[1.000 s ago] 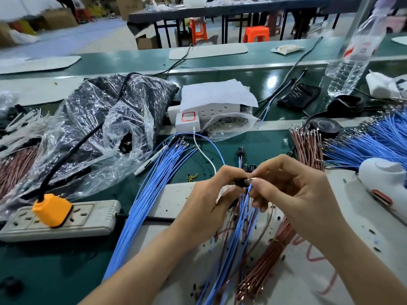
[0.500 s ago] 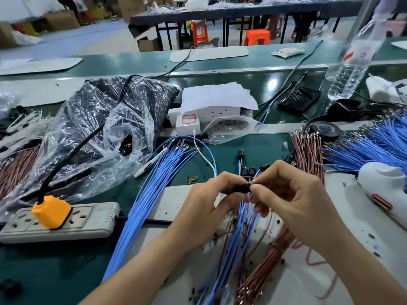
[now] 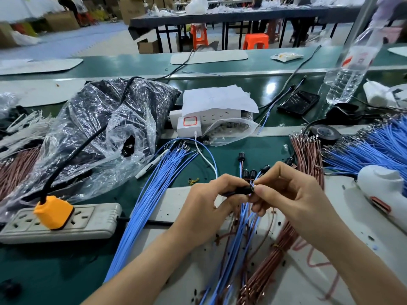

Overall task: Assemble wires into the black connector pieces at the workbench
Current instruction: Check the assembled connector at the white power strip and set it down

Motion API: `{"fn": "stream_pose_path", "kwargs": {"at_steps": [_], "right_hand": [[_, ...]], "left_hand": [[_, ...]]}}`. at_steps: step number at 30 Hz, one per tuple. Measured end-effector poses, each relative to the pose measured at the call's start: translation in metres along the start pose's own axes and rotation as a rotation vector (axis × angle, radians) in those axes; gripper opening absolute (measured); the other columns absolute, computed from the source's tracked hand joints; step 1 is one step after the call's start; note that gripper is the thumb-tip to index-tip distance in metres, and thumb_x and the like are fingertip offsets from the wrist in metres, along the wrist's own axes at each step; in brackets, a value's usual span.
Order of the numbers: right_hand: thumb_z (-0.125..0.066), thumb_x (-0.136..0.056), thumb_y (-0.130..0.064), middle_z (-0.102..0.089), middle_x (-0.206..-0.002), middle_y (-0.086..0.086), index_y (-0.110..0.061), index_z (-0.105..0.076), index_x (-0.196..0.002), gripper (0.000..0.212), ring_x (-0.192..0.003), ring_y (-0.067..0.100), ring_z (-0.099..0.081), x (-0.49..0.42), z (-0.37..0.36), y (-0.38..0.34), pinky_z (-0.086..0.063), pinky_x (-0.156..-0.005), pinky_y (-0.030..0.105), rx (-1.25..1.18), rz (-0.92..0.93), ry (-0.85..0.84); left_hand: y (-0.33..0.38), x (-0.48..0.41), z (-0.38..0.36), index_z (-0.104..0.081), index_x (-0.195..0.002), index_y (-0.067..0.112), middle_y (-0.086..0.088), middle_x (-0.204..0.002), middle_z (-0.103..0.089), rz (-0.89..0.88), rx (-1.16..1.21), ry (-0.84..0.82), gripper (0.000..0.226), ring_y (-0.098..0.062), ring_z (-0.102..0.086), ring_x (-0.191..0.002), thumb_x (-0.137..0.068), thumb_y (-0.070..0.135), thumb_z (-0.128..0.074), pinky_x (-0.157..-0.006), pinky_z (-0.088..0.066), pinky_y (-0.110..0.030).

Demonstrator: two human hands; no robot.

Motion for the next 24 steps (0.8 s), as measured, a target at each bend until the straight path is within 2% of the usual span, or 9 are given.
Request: {"fn": "stream_pose_path", "kwargs": {"at_steps": [3,5,8,14,20,24], "right_hand": [[-0.062,-0.084,0.01,-0.07,-0.076,0.008,-0.001,-0.058,-0.083,0.012,-0.066,0.018,-0.068,0.0,-0.004,-0.003,-0.056,-0.066,0.022,0.118,0.036,-0.029],[-0.062,-0.084,0.008,-0.07,-0.072,0.007,-0.001,-0.059,-0.083,0.01,-0.06,0.015,-0.065,0.0,-0.003,-0.002,-0.054,-0.061,0.021,0.094,0.022,-0.034],[-0.06,-0.084,0.004,-0.069,-0.068,0.013,0.002,-0.06,-0.083,0.003,-0.053,0.019,-0.063,-0.001,-0.001,0.0,-0.053,-0.053,0.023,0.028,-0.013,-0.036],[-0.059,-0.086,0.006,-0.068,-0.065,0.015,0.005,-0.057,-0.081,0.005,-0.052,0.021,-0.063,-0.003,0.001,0.011,-0.051,-0.05,0.022,-0.02,-0.051,-0.019],[-0.066,-0.074,-0.014,-0.069,-0.069,0.016,0.0,-0.06,-0.081,0.016,-0.058,0.021,-0.066,-0.002,-0.002,0.005,-0.055,-0.059,0.026,0.015,0.0,-0.044],[-0.065,-0.074,-0.011,-0.068,-0.067,0.019,0.0,-0.059,-0.078,0.012,-0.057,0.023,-0.066,-0.002,-0.004,0.01,-0.054,-0.057,0.024,-0.032,-0.044,-0.081]], "left_hand": [[0.001,-0.001,0.003,-0.066,-0.1,0.011,0.01,-0.076,-0.07,0.013,0.036,0.018,0.016,0.003,-0.062,-0.06,-0.087,0.021,-0.063,-0.068,-0.05,-0.016],[0.001,-0.001,0.001,-0.066,-0.101,0.01,0.013,-0.073,-0.067,0.018,0.023,0.003,0.017,0.002,-0.062,-0.06,-0.088,0.02,-0.063,-0.068,-0.049,-0.014],[-0.001,0.0,-0.003,-0.066,-0.105,0.007,0.017,-0.079,-0.065,0.018,0.001,-0.023,0.018,0.007,-0.062,-0.065,-0.087,0.011,-0.064,-0.071,-0.047,-0.012],[-0.003,0.0,-0.005,-0.066,-0.105,0.007,0.02,-0.088,-0.065,0.004,-0.023,-0.041,0.02,0.014,-0.06,-0.076,-0.085,0.007,-0.067,-0.077,-0.045,-0.01],[-0.007,0.0,-0.003,-0.067,-0.103,0.007,0.005,-0.084,-0.072,0.021,-0.009,-0.03,0.017,0.004,-0.064,-0.065,-0.086,0.01,-0.067,-0.071,-0.049,-0.014],[-0.01,0.001,-0.007,-0.067,-0.101,0.009,0.019,-0.081,-0.069,0.048,0.027,-0.065,0.016,0.004,-0.065,-0.07,-0.084,0.009,-0.068,-0.074,-0.045,-0.009]]}}
Point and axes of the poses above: each hand's wrist, its own x-axis away from the middle knuckle, its own z-axis out of the back of the hand, y = z × x, the point moved 10 cm from there along -x, towards the middle knuckle
